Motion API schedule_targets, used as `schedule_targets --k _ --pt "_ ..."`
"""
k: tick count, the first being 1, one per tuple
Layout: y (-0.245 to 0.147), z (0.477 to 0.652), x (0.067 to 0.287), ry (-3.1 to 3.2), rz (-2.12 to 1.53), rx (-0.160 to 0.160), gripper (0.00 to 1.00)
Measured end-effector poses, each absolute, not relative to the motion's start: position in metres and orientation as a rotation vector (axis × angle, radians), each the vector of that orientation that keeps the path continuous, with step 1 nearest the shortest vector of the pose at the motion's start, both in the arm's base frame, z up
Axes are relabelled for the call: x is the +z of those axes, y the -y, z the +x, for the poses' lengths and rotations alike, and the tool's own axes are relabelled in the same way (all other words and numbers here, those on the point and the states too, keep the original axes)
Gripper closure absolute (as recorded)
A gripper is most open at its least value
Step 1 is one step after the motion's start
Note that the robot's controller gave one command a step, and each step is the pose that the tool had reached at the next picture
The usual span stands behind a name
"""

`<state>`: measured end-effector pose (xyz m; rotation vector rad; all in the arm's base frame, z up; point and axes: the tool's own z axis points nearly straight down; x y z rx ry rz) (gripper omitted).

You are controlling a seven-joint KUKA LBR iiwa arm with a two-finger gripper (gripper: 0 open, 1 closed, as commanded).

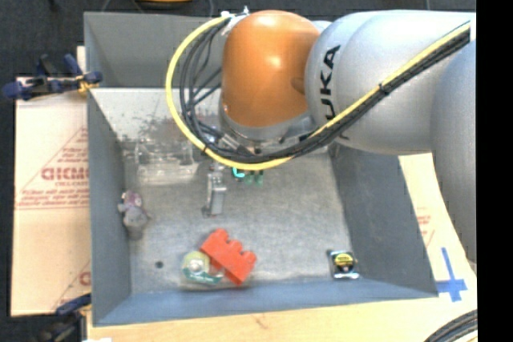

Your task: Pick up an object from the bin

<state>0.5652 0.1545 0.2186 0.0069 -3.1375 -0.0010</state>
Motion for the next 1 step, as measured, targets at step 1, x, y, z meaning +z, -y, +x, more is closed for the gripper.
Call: schedule_targets --k 1 --pt "-0.1699 0.6358 0.0839 3.145 -0.117 -0.006 0.0"
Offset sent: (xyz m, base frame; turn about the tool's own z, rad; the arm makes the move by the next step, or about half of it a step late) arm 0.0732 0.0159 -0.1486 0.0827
